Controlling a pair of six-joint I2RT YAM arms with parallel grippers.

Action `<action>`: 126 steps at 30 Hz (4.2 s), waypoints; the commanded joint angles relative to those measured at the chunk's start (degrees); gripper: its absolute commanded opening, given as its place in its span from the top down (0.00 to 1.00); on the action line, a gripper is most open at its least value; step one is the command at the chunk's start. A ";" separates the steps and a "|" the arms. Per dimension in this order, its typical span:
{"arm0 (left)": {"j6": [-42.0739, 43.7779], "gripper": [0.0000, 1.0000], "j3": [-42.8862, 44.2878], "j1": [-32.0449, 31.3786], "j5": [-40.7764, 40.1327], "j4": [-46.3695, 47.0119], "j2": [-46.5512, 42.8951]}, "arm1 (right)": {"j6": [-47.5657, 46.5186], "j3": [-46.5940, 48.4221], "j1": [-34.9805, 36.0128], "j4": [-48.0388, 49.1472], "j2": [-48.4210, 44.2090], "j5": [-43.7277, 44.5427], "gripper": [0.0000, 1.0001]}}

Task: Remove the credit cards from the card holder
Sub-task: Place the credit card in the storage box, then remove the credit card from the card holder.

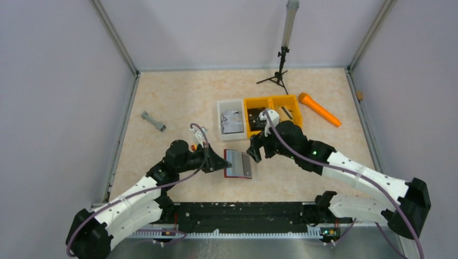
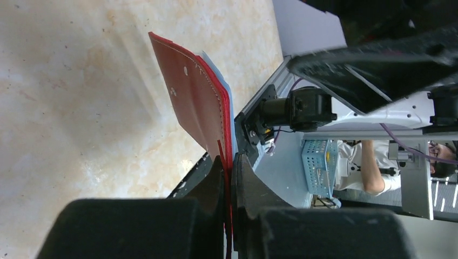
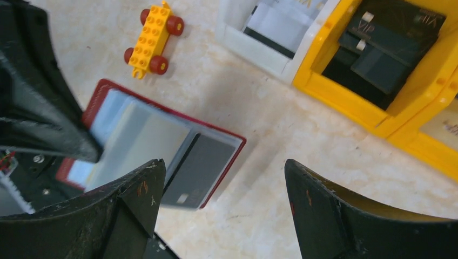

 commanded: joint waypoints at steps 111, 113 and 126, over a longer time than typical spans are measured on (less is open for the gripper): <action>-17.65 1.00 -10.21 -4.78 -4.00 42.74 1.05 | 67.42 -34.96 -7.77 69.83 -14.60 -31.64 0.62; -17.53 1.00 -10.38 -4.78 -3.92 42.56 1.09 | 67.34 -34.06 -7.78 69.67 -14.63 -32.14 0.62; -17.00 1.00 -10.13 -4.78 -3.67 42.46 1.07 | 66.78 -33.02 -7.78 69.76 -14.30 -32.33 0.80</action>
